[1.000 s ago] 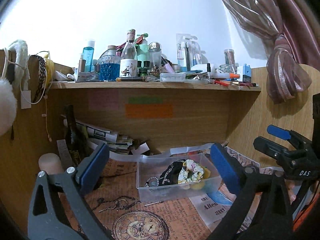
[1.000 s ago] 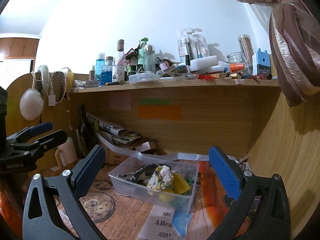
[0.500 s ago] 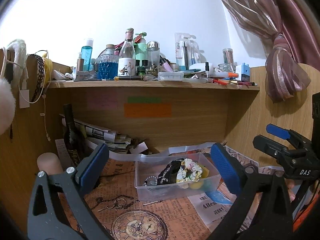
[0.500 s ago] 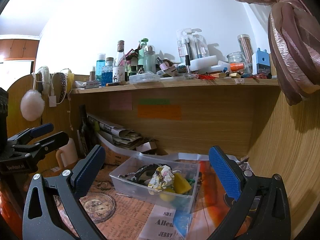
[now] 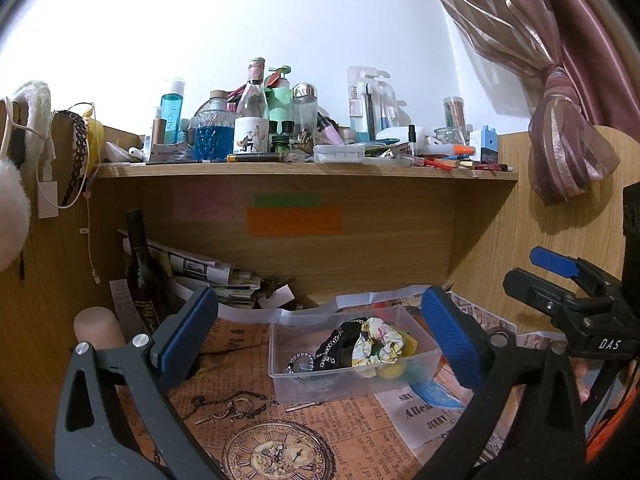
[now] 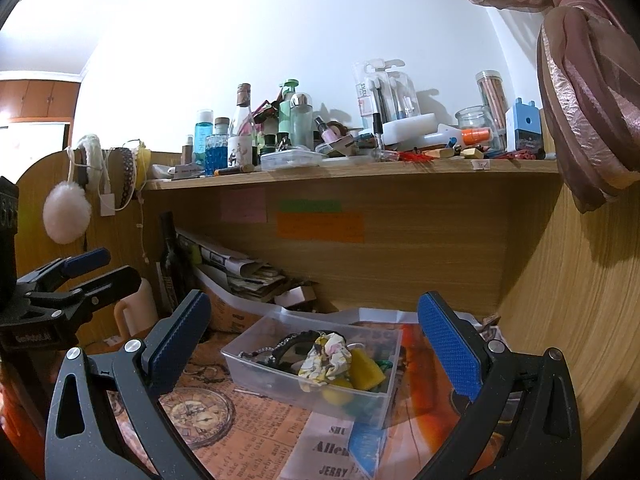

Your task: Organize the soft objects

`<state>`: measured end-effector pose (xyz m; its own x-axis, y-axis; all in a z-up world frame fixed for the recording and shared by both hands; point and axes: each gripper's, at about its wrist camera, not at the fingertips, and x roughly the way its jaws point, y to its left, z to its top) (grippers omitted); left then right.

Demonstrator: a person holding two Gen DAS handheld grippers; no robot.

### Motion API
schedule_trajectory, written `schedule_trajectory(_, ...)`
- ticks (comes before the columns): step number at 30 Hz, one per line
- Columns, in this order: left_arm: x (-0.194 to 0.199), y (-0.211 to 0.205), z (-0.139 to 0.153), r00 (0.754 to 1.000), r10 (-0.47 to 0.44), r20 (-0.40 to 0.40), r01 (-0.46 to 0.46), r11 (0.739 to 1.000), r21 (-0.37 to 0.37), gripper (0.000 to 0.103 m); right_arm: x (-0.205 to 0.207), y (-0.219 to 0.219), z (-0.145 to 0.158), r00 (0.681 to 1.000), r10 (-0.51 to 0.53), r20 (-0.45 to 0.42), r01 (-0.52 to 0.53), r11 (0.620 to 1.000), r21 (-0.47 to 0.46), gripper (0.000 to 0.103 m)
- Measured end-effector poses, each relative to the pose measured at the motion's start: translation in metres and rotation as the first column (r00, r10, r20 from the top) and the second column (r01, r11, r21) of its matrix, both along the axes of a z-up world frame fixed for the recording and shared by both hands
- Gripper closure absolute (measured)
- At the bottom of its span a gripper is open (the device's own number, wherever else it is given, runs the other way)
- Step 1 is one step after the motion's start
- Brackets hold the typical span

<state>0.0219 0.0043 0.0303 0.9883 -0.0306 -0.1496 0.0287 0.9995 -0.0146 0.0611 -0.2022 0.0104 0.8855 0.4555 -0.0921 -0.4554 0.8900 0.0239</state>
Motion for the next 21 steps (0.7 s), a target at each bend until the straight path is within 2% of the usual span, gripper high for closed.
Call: schedule_trajectory(21,0.0024,0.0036,-0.0050,1.000,-0.027,-0.009,0.027,1.000,-0.015,0.000,-0.0026,0.0085,0.0003,1.000,0.009,0.005,-0.009,1.000,-0.005,0.000)
